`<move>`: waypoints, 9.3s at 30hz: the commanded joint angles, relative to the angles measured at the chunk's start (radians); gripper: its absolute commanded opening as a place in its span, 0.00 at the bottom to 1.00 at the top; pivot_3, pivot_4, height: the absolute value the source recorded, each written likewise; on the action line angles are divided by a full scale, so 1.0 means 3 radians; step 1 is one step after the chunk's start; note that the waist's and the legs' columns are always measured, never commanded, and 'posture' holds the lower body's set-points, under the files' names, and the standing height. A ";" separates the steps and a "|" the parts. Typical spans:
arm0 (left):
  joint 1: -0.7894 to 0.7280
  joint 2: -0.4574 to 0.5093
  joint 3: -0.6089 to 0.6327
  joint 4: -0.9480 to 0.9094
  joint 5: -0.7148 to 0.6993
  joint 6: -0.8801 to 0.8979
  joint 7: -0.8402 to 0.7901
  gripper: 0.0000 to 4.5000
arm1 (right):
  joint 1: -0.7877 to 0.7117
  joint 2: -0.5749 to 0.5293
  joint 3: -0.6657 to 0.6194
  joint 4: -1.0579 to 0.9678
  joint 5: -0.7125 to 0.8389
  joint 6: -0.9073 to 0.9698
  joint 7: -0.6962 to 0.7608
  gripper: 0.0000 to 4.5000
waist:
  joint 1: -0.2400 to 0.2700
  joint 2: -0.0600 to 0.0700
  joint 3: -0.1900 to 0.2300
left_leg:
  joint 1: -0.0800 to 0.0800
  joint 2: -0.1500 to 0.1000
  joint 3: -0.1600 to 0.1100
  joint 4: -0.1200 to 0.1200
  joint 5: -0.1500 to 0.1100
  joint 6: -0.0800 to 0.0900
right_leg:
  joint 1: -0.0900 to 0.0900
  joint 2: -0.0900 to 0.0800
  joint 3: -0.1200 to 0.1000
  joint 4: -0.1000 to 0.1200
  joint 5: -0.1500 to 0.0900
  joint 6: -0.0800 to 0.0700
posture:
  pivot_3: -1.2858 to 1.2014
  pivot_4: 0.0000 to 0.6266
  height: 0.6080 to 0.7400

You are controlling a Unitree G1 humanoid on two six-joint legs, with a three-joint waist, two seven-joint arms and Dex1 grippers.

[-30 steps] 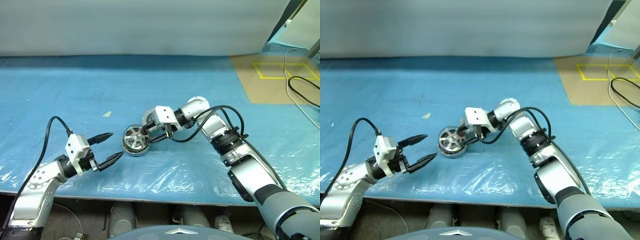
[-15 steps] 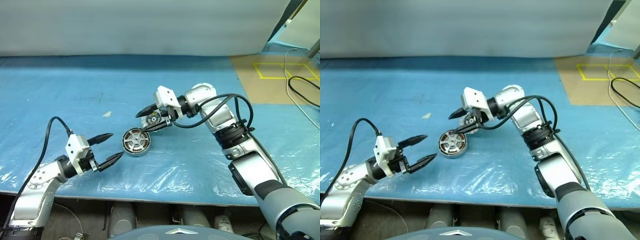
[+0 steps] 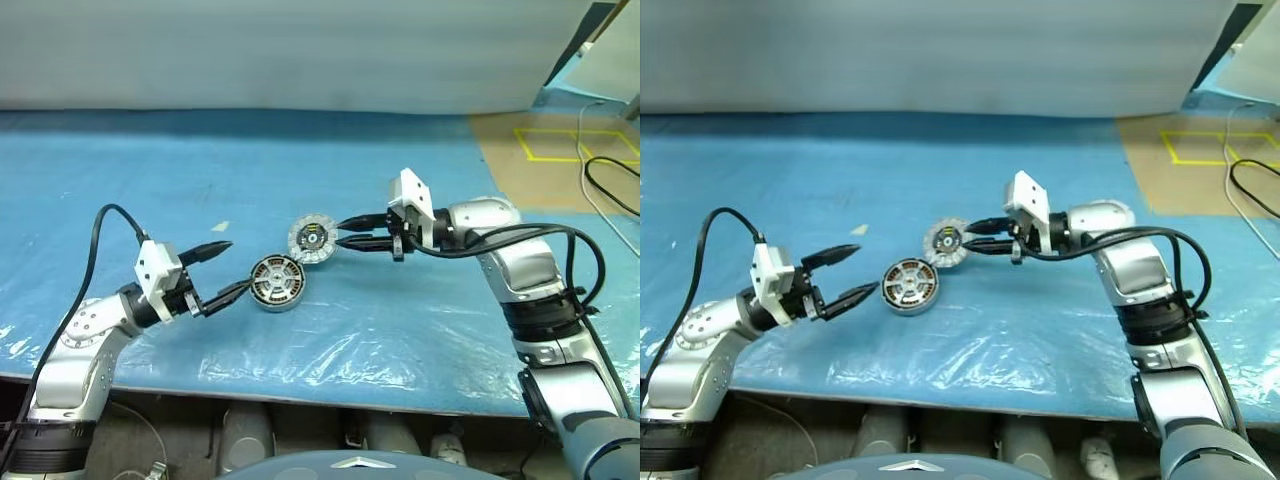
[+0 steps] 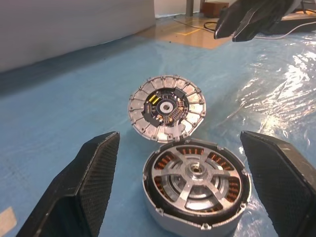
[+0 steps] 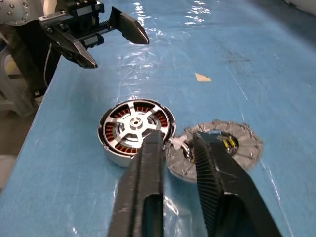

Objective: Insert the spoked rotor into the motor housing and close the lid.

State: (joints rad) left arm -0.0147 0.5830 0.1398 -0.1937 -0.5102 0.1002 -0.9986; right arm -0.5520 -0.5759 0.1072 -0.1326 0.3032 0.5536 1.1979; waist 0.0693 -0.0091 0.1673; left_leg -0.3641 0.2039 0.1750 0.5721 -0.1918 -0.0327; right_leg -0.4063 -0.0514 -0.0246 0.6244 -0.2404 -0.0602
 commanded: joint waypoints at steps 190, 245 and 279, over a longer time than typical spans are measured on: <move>0.0534 0.0009 -0.0043 -0.0142 0.0224 -0.0275 -0.0050 0.92 | -0.1571 0.0832 0.1924 0.2527 -0.1756 -0.3798 0.0867 0.84 | -0.0095 0.0007 -0.0019 | -0.0012 0.0012 0.0002 0.0001 -0.0011 0.0003 | -0.0012 0.0012 0.0004 -0.0005 0.0003 -0.0006 | 0.52 0.24 1.00; 0.0403 -0.0076 -0.0045 -0.0125 0.0134 -0.0157 0.0045 0.92 | -0.2304 0.0546 0.2402 0.2697 -0.2400 -0.5893 -0.0422 0.50 | -0.0113 0.0004 -0.0017 | -0.0016 0.0012 0.0004 0.0013 -0.0011 0.0004 | -0.0016 0.0014 0.0007 0.0006 0.0003 -0.0006 | 0.52 0.24 1.00; 0.0447 -0.0115 -0.0107 -0.0185 0.0180 -0.0161 0.0163 0.92 | -0.2259 0.0870 0.2602 0.3210 -0.3477 -0.5954 -0.1142 0.37 | -0.0156 0.0003 -0.0017 | -0.0013 0.0013 0.0004 0.0013 -0.0011 0.0004 | -0.0015 0.0014 0.0007 0.0008 0.0003 -0.0007 | 0.52 0.24 1.00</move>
State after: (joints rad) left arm 0.1198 0.5499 0.1072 -0.2150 -0.4521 0.0627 -0.9513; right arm -1.2112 -0.3136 0.8759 0.8252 -0.7064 -1.2239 0.8629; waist 0.0226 -0.0082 0.1623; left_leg -0.3678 0.2077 0.1763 0.5761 -0.1952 -0.0315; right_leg -0.4105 -0.0471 -0.0225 0.6269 -0.2394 -0.0622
